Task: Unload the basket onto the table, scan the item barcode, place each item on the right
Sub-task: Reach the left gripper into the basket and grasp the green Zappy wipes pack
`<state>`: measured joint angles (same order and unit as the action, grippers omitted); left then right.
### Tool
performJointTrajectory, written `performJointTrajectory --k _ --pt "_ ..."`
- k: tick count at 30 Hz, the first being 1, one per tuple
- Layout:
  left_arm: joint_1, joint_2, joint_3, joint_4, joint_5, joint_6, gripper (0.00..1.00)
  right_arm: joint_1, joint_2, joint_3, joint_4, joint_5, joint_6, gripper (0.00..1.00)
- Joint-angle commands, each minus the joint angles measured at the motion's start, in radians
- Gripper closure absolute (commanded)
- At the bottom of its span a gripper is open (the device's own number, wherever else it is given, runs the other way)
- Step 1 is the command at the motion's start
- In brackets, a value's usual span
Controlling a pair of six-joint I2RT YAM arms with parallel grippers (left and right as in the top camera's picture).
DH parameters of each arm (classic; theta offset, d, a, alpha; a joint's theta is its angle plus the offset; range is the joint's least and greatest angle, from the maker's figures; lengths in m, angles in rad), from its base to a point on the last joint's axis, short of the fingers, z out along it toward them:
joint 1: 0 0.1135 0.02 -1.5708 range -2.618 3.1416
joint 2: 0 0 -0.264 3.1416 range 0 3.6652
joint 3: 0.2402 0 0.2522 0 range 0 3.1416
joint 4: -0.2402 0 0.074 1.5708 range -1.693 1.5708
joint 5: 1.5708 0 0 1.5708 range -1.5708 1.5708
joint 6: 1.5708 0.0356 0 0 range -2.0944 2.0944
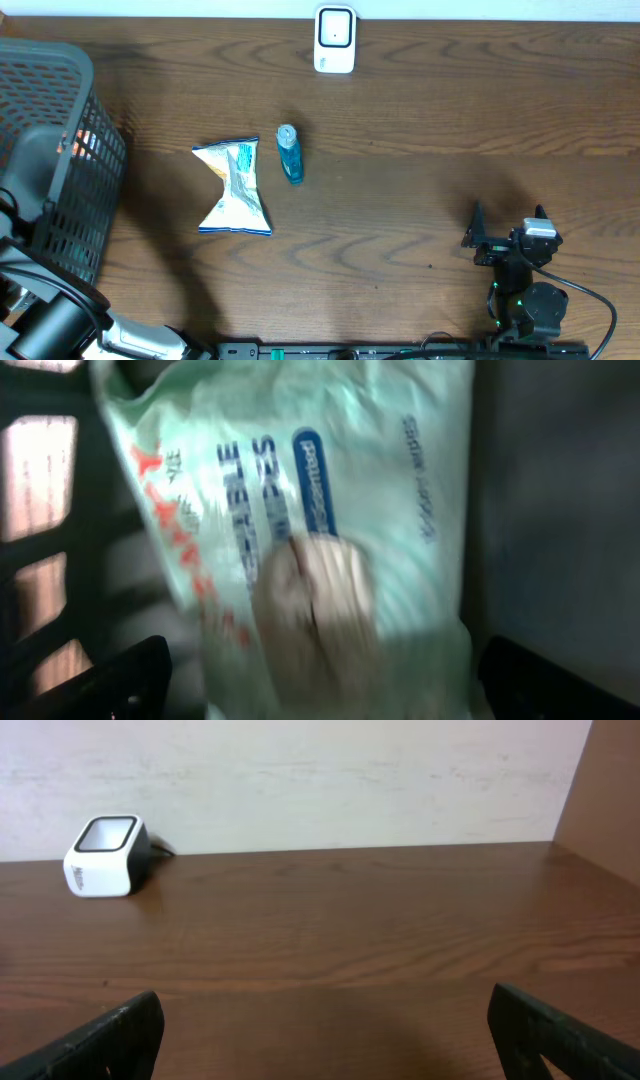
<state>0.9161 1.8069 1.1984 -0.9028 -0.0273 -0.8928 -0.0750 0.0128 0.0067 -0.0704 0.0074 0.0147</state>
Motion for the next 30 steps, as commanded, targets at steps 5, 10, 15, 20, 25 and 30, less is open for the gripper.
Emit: performJointTrajectory --k 5,10,15,20,25,30 --pt "0.001 0.003 -0.128 0.117 -0.031 -0.018 0.02 -0.003 -0.002 -0.001 -0.005 0.001 0.006 0.01" --pt "0.001 0.003 -0.179 0.166 -0.033 -0.018 0.13 -0.003 -0.002 -0.001 -0.005 0.001 0.006 0.01" --pt "0.001 -0.011 -0.170 0.187 -0.032 -0.018 0.46 -0.003 -0.002 -0.001 -0.005 0.001 0.006 0.01" --pt "0.001 -0.041 -0.123 0.186 -0.032 -0.016 0.48 -0.003 -0.002 -0.001 -0.005 0.001 0.006 0.01" --pt "0.001 -0.147 -0.005 0.186 0.063 0.046 0.61 -0.003 -0.002 -0.001 -0.005 0.001 0.006 0.01" --pt "0.001 -0.305 0.111 0.187 0.164 0.045 0.61 -0.003 -0.002 -0.001 -0.005 0.001 0.006 0.01"
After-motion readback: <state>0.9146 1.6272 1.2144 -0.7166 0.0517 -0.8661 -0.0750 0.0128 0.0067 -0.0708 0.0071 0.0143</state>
